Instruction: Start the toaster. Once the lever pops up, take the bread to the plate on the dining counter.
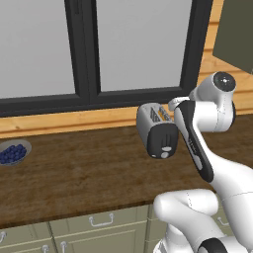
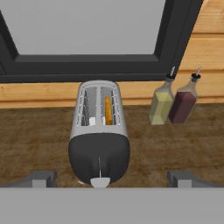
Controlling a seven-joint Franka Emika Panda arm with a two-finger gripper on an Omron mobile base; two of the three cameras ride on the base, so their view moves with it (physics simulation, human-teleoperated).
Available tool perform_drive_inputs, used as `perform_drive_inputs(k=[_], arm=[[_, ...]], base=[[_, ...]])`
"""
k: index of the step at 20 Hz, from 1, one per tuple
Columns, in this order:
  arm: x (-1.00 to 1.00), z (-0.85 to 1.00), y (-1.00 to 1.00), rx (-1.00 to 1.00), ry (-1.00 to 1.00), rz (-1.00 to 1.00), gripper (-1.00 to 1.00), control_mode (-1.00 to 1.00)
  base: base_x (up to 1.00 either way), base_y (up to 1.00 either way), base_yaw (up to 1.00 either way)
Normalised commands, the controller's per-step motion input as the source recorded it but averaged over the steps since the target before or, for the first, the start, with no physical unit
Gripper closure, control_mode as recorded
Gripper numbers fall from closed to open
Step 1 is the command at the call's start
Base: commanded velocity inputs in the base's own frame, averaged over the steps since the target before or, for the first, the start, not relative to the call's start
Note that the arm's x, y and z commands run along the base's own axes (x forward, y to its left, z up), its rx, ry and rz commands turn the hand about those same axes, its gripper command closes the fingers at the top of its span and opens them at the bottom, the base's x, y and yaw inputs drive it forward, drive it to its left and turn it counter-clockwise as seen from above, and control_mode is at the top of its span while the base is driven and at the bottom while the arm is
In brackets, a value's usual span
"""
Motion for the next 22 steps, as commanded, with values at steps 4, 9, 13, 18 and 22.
perform_drive_inputs(k=[4, 9, 13, 18, 22], arm=[[0.00, 0.00, 0.00, 0.00, 0.00, 0.00, -1.00, -1.00], [0.00, 0.00, 0.00, 0.00, 0.00, 0.00, -1.00, -1.00], [0.00, 0.00, 0.00, 0.00, 0.00, 0.00, -1.00, -1.00], [0.00, 0.00, 0.00, 0.00, 0.00, 0.00, -1.00, -1.00], [0.00, 0.00, 0.00, 0.00, 0.00, 0.00, -1.00, -1.00]], base=[[0.00, 0.00, 0.00], [0.00, 0.00, 0.00], [0.00, 0.00, 0.00], [0.00, 0.00, 0.00], [0.00, 0.00, 0.00]])
